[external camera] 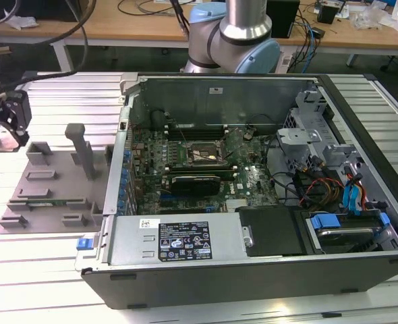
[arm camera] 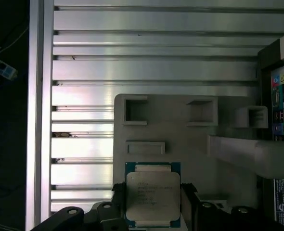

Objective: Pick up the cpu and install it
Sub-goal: 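Pick up the cpu and move it towards the insertion slot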

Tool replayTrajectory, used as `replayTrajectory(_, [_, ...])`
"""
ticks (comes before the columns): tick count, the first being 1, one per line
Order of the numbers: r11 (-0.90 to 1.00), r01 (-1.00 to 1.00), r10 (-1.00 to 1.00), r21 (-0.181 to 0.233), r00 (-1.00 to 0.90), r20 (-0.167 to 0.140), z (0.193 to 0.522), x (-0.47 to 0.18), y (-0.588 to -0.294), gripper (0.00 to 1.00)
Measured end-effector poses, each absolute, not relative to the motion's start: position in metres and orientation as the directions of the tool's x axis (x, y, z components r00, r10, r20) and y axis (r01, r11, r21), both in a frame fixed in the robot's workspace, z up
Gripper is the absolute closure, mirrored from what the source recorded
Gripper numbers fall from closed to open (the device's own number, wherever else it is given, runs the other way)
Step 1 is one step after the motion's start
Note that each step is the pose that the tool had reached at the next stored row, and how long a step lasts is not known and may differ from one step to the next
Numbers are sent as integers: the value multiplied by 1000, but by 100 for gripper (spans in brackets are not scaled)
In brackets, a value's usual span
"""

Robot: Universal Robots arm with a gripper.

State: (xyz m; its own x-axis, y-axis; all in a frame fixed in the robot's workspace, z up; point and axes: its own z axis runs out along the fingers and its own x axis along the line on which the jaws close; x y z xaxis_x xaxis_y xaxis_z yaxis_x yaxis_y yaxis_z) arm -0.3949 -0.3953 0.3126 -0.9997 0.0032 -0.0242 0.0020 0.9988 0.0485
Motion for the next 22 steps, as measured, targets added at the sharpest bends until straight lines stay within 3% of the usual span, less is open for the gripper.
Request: replayTrajectory(22, [999,2,3,48,-1000,-24,356,-395,-394,45])
